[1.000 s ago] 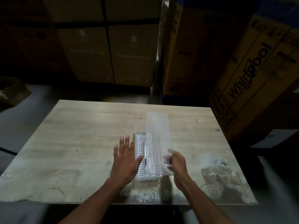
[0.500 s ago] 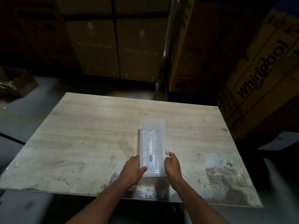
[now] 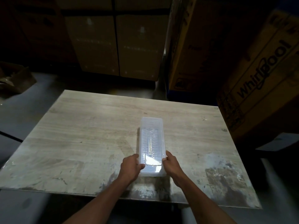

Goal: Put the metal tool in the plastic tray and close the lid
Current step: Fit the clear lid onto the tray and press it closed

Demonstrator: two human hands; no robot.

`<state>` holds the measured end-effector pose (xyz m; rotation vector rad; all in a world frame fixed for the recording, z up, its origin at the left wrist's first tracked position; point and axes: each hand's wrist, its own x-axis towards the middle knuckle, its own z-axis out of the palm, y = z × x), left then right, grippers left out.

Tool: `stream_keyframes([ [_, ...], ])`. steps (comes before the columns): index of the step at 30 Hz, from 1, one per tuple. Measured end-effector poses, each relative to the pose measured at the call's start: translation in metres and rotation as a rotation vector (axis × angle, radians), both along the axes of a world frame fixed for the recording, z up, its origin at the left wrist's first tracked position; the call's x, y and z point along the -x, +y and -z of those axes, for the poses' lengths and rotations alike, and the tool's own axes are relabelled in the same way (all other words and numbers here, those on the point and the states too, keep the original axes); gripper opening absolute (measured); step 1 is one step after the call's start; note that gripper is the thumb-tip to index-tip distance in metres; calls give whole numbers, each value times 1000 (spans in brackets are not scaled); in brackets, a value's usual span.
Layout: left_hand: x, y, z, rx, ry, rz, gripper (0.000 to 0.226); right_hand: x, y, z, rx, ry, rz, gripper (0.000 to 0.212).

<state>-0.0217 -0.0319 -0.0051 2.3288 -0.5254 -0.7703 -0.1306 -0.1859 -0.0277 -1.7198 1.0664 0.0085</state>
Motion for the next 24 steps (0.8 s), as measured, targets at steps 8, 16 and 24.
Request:
stream_keyframes([
  [8,-2,4,-2,78,73,-32,45,7,7,-24,57,-47,-52,37],
  [16,-3,3,2,128,221,-238,24,13,9,-23,149,-42,34,27],
  [24,-6,2,-2,164,267,-338,16,30,-3,-20,-70,-81,7,27],
])
